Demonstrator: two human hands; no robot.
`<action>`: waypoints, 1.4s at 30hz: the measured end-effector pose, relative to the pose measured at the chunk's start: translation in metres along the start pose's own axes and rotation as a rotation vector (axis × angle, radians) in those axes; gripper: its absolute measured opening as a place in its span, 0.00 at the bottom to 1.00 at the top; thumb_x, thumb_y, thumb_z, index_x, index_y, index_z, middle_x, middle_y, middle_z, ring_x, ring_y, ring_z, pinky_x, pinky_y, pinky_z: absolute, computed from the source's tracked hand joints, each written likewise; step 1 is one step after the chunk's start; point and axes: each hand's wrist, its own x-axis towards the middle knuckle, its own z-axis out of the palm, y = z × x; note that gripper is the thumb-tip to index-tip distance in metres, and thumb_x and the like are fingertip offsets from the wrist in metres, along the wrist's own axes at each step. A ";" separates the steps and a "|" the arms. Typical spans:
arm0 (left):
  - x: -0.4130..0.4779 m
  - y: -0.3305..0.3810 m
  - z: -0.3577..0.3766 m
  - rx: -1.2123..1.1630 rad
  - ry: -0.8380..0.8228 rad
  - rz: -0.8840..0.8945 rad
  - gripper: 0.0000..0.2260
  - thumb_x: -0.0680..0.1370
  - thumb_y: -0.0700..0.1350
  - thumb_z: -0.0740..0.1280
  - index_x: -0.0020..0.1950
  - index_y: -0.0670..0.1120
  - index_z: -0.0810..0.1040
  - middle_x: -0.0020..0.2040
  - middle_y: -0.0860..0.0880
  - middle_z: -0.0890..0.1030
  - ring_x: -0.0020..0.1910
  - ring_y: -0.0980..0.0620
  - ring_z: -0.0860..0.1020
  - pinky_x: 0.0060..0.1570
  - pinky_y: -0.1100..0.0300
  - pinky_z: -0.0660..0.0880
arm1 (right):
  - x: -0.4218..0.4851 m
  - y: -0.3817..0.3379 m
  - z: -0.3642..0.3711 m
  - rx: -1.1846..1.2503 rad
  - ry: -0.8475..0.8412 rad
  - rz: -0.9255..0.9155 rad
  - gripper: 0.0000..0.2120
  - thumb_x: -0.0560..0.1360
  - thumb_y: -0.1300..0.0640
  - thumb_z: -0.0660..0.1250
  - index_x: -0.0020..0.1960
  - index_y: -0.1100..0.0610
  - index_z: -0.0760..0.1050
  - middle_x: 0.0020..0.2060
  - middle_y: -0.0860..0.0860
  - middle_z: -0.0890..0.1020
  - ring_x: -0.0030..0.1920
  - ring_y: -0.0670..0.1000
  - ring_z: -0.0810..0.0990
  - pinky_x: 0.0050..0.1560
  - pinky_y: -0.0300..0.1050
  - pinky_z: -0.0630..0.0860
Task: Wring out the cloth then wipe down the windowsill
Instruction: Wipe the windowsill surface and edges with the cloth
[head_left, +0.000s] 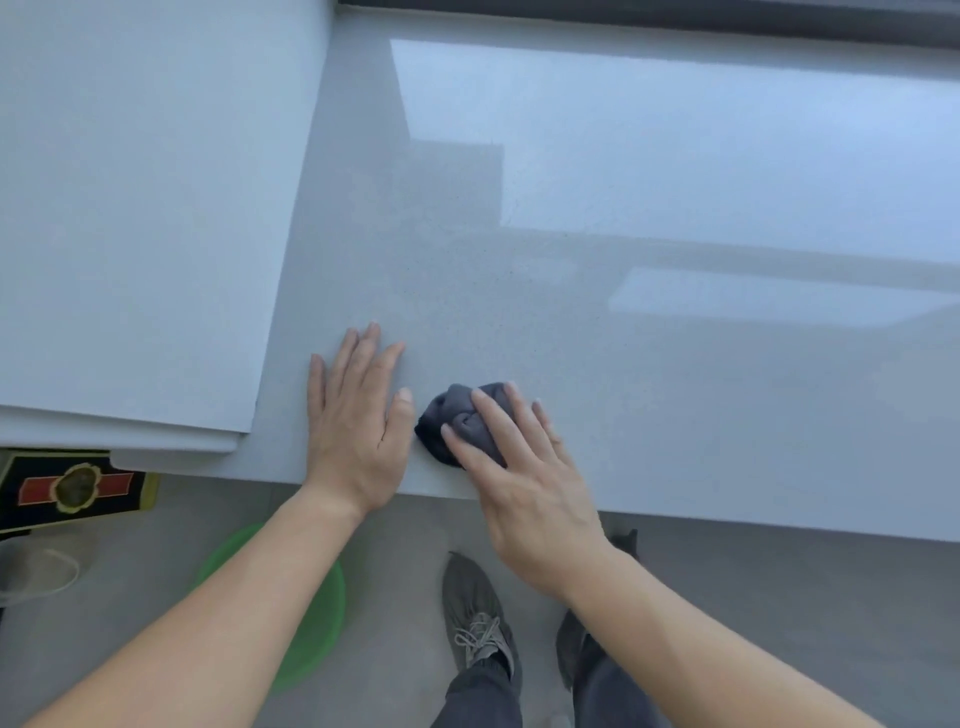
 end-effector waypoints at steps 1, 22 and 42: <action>0.000 0.003 0.000 0.008 0.006 0.006 0.26 0.79 0.51 0.50 0.77 0.46 0.63 0.80 0.46 0.59 0.80 0.50 0.51 0.77 0.44 0.40 | -0.005 0.008 -0.004 -0.010 -0.024 -0.054 0.28 0.75 0.60 0.63 0.75 0.47 0.67 0.78 0.54 0.62 0.79 0.61 0.53 0.77 0.62 0.54; 0.095 0.132 0.080 0.186 -0.119 0.030 0.27 0.81 0.55 0.47 0.80 0.50 0.55 0.82 0.45 0.47 0.80 0.47 0.42 0.76 0.44 0.35 | 0.017 0.191 -0.069 -0.024 0.220 0.674 0.27 0.78 0.56 0.55 0.77 0.50 0.64 0.79 0.54 0.57 0.78 0.63 0.53 0.77 0.62 0.51; 0.094 0.138 0.083 0.283 -0.096 0.011 0.27 0.79 0.55 0.46 0.79 0.52 0.59 0.82 0.47 0.50 0.80 0.49 0.44 0.77 0.46 0.39 | 0.088 0.269 -0.096 -0.023 -0.073 0.055 0.27 0.80 0.60 0.57 0.77 0.46 0.62 0.80 0.52 0.55 0.80 0.58 0.49 0.79 0.52 0.44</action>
